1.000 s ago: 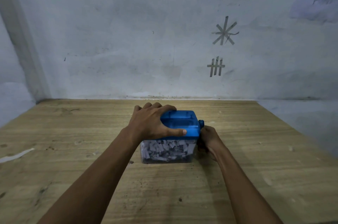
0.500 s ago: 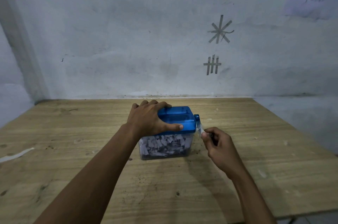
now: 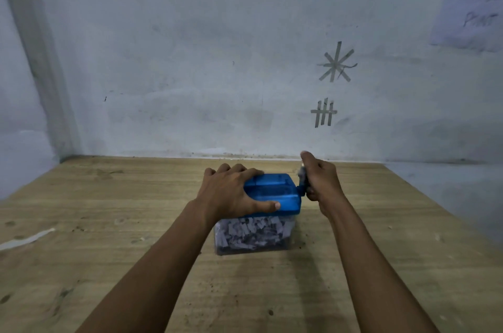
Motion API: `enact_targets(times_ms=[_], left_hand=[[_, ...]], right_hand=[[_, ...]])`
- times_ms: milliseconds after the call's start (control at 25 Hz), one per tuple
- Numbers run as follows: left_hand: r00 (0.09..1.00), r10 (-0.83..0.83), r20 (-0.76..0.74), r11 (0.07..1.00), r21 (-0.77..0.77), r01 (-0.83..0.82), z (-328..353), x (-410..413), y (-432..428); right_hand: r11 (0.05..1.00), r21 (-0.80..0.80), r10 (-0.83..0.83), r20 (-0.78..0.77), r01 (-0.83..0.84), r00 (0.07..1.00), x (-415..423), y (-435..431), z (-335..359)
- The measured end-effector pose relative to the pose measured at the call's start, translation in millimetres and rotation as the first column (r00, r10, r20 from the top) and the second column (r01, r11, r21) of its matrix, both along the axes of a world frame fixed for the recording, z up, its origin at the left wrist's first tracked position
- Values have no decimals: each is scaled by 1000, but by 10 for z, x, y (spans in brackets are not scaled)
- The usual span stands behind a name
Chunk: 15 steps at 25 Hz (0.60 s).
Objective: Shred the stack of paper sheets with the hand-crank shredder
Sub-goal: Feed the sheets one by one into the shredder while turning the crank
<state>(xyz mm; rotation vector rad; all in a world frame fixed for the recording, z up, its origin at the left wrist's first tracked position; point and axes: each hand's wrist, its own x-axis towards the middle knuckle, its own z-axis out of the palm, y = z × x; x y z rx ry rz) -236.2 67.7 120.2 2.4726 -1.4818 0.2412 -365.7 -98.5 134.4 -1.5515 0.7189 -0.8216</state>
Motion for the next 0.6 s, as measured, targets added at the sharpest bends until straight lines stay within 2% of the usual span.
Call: enact_targets(times_ms=[120,320,440,600], left_hand=[[1000,-5,-3,1000,-12,5,-13,7,5],[997,20,-80,993,-115,-29,-65,-37,51],[994,30,-106,986,-159,-47,-66,-47,27],[998,30,-57,989,-142,-38,-52,-33,49]], right_hand=[[990,141,28,-126,-10,992,212,-179,-82],[916,399,153,-260,-38,953,168,-231,-864],[929,368,44,-203,35,978,124,-121,-994],[969,249,41,-194,9,980,73,-36,-951]])
